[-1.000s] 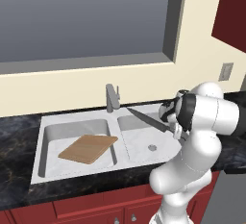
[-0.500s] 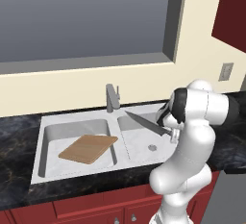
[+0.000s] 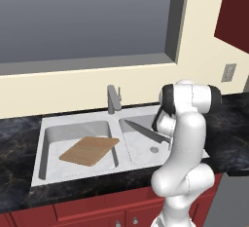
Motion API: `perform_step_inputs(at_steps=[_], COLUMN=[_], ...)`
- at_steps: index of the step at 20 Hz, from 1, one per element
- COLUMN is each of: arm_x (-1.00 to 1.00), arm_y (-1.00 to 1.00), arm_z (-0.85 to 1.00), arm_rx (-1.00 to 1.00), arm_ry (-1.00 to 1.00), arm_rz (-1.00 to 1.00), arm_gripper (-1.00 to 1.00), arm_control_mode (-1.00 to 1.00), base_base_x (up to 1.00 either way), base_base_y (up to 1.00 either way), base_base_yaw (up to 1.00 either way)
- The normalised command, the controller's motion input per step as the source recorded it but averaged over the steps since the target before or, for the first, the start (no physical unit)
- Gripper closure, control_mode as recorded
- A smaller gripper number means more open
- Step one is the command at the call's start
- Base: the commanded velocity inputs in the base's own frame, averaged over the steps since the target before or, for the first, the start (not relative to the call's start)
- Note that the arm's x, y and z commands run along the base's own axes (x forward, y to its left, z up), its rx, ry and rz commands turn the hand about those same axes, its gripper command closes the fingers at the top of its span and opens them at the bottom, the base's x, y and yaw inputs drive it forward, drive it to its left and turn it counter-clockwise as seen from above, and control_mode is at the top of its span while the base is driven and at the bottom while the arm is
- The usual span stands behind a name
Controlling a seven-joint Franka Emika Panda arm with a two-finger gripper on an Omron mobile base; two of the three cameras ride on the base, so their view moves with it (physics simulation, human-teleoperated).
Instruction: Move the cutting board and knife to the sink. Then move spray from the cabinet to the counter.
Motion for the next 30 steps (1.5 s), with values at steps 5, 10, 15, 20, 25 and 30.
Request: perform_step_inputs(at_steps=[5,10,15,20,25,30], arm_x=[0.33,0.31,0.33,0.11,-0.24,-0.28], arm_y=[0.00,0.00,0.00,0.04,0.08,0.04], arm_z=[-0.32,-0.30,-0.30,-0.13,0.21,0.69], arm_rx=[0.00,0.00,0.00,0.00,0.00,0.00], arm_ry=[0.00,0.00,0.00,0.00,-0.04,-0.06], arm_rz=[0.00,0.00,0.00,0.00,0.00,0.00], arm_gripper=[1.00,1.00,1.00,-1.00,-1.00,-1.00], arm_control_mode=[-1.00,-1.00,-1.00,-1.00,-1.00,-1.00], base_base_x=[0.00,0.00,0.00,0.00,0.00,0.00], base_base_y=[0.00,0.00,0.00,0.00,0.00,0.00], base_base_yaw=[0.00,0.00,0.00,0.00,0.00,0.00])
